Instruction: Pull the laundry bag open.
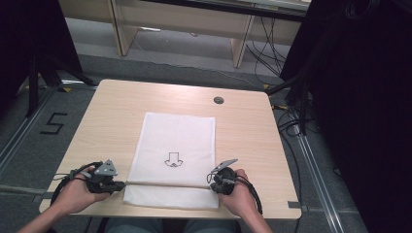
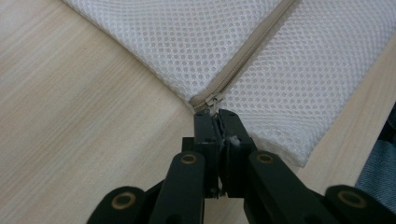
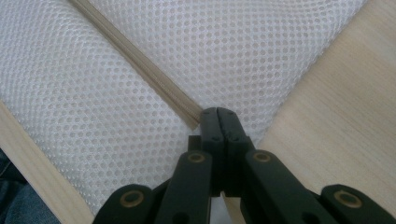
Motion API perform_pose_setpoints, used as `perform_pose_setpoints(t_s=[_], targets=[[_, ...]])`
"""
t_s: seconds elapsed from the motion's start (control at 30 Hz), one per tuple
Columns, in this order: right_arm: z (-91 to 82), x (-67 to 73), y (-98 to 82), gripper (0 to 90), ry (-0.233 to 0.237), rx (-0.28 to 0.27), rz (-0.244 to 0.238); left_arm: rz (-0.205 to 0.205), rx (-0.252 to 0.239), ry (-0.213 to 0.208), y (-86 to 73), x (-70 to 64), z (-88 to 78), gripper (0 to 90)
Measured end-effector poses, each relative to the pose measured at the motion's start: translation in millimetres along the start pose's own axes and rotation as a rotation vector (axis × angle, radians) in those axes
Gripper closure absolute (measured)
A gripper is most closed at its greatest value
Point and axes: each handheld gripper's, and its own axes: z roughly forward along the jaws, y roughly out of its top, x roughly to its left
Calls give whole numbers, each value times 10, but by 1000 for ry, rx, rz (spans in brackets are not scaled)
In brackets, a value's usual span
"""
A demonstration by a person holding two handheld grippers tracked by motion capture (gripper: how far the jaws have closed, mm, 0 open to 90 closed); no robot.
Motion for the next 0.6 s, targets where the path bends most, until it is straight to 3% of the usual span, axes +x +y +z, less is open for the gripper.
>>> perform_pose_setpoints(t_s=[0.07, 0.1, 0.17, 0.2, 0.27, 0.3, 0.33, 0.37, 0.43, 0.5, 0.53, 0.6], targets=[[2, 1, -2, 900, 0, -3, 3, 16, -18, -21, -6, 24, -22, 867], [0, 2, -2, 900, 0, -4, 8, -21, -41, -31, -16, 35, -27, 857], [-14, 4, -13, 847, 6, -14, 37, -40, -99, -32, -22, 68, -67, 726], [-23, -7, -20, 784, 12, -32, 27, -77, -179, -20, -20, 87, -122, 669], [-71, -14, -38, 723, 19, -67, 32, -141, -280, -25, -13, 104, -161, 550], [-104, -11, -45, 719, 10, -77, 38, -140, -306, -24, -12, 126, -182, 508], [-120, -17, -47, 710, 7, -91, 32, -172, -335, -28, -7, 131, -192, 487], [-147, -3, -50, 697, 9, -90, 51, -175, -349, -38, -1, 151, -203, 461], [-157, -22, -65, 668, -18, -110, 14, -162, -377, -27, 10, 162, -193, 398], [-165, 11, -66, 654, 7, -120, 49, -138, -371, -24, 22, 167, -191, 364], [-164, 11, -68, 651, 6, -124, 46, -149, -376, -20, 24, 156, -180, 350], [-168, 3, -71, 643, -3, -136, 37, -127, -369, -20, 25, 177, -175, 335]])
